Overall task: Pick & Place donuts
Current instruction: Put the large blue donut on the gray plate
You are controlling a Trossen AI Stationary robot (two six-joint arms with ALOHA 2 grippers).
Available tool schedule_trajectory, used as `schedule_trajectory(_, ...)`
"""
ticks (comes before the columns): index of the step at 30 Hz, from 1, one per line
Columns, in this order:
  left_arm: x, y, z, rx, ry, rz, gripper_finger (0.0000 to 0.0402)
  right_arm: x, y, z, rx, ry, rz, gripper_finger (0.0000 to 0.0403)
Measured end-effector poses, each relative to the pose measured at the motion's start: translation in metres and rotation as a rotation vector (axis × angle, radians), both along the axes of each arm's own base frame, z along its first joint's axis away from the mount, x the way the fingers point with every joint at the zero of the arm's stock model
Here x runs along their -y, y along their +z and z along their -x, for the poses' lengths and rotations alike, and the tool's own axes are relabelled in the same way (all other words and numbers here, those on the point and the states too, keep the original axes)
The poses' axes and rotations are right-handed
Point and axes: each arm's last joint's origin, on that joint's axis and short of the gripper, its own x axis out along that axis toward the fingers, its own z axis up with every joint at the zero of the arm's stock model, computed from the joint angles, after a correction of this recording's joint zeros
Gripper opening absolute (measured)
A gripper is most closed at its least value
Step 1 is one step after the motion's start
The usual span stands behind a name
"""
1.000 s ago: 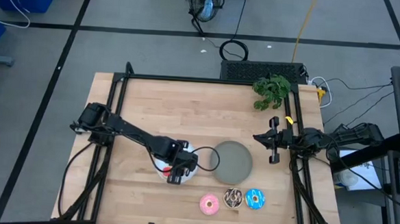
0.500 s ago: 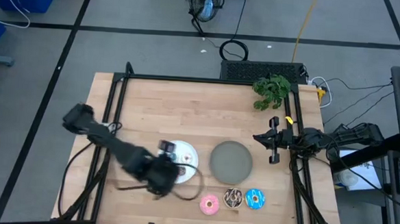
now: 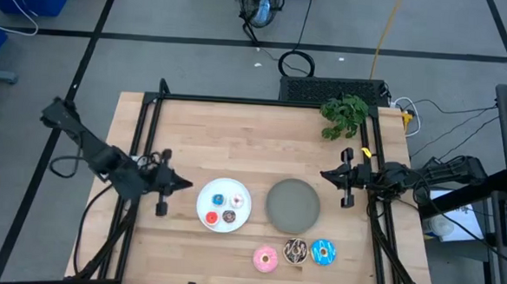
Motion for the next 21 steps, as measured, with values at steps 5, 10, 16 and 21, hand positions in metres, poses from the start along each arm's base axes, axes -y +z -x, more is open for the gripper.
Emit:
schedule_trajectory(5, -0.014, -0.06, 0.013, 0.259, -0.029, 0.014, 0.0006, 0.0, -0.002, -0.002, -0.021, -0.001, 0.007, 0.0)
schedule_trajectory(10, -0.031, -0.099, 0.024, 0.392, 0.019, -0.001, 0.0005, -0.001, -0.003, -0.004, -0.032, -0.006, 0.029, 0.0)
schedule_trajectory(16, -0.04, -0.114, 0.027, 0.481, -0.034, -0.128, 0.0004, 0.0, -0.006, -0.006, -0.063, -0.038, 0.034, 0.0)
schedule_trajectory(21, -0.044, -0.115, 0.027, 0.511, -0.034, -0.228, 0.0003, 0.003, -0.005, -0.008, -0.055, -0.15, 0.02, 0.0)
